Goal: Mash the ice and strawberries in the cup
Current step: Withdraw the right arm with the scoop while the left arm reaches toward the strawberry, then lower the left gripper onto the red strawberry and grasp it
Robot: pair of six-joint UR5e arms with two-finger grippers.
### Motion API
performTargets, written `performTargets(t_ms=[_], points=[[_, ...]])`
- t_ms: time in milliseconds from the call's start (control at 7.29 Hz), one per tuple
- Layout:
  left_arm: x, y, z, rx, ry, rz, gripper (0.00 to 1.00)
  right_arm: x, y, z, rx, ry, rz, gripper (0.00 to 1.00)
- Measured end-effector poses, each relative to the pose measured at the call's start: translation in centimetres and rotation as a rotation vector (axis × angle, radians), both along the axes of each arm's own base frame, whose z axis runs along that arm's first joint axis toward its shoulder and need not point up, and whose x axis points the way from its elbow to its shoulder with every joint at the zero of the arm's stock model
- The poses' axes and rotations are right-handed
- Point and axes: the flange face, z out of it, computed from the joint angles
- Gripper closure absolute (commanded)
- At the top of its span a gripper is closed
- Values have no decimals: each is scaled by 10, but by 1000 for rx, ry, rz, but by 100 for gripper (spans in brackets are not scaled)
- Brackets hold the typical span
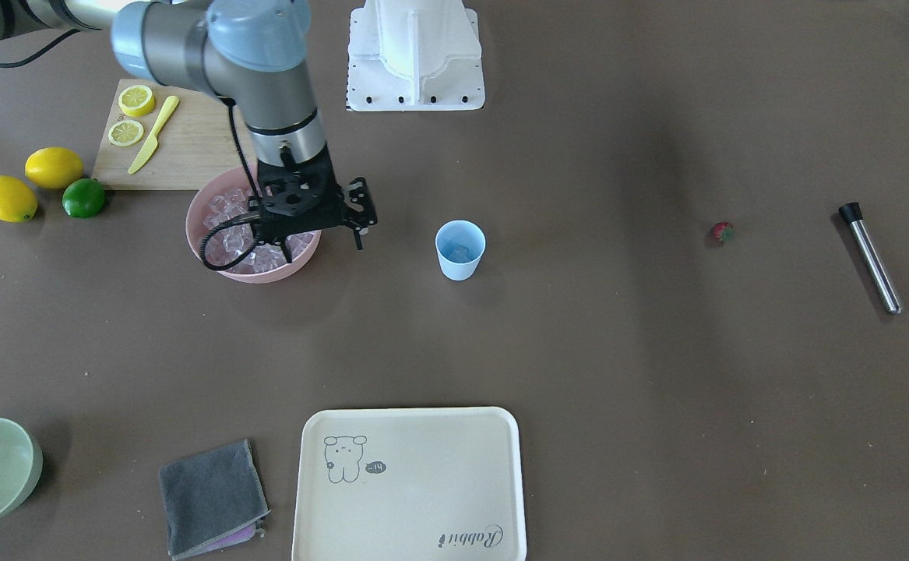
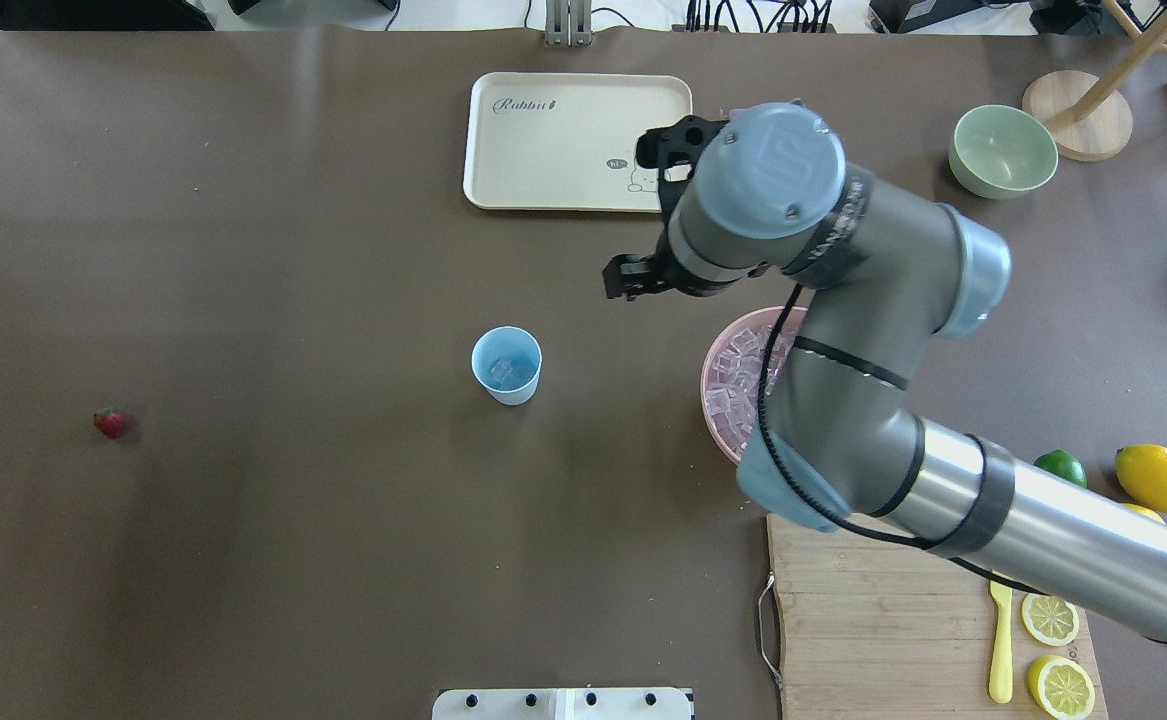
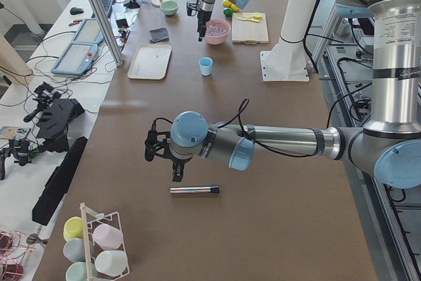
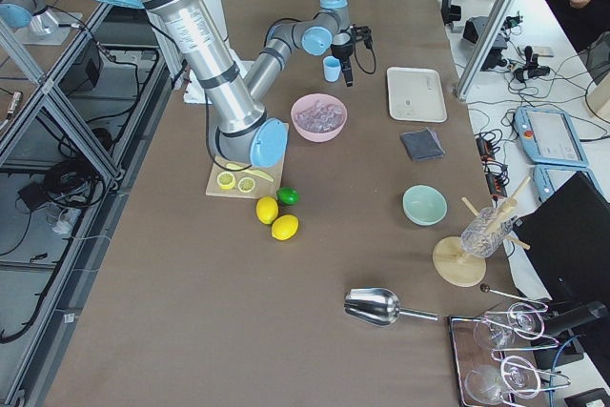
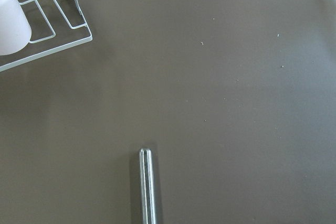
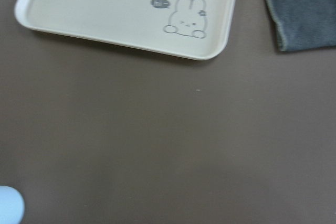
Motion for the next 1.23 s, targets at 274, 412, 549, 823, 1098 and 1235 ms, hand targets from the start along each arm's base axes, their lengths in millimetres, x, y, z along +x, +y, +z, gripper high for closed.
performTargets(t_ms=[274,412,549,823,1098,1235], points=[[52,0,-14,-8,-58,32,1,98,-34,66,23,43,-72,1],[80,1,-20,-9,-71,60,1,146,-53,97,34,64,-104,1],[109,4,-25,-14,-88,78,1,200,-68,130,45,71,-144,1],[166,23,-22,5,-149,117,1,297,-74,186,62,55,-187,1],[231,50,-19,26,-155,132,2,352,-65,219,98,59,-214,1],[273,64,-17,23,-161,123,2,371,-61,229,106,65,-211,1]])
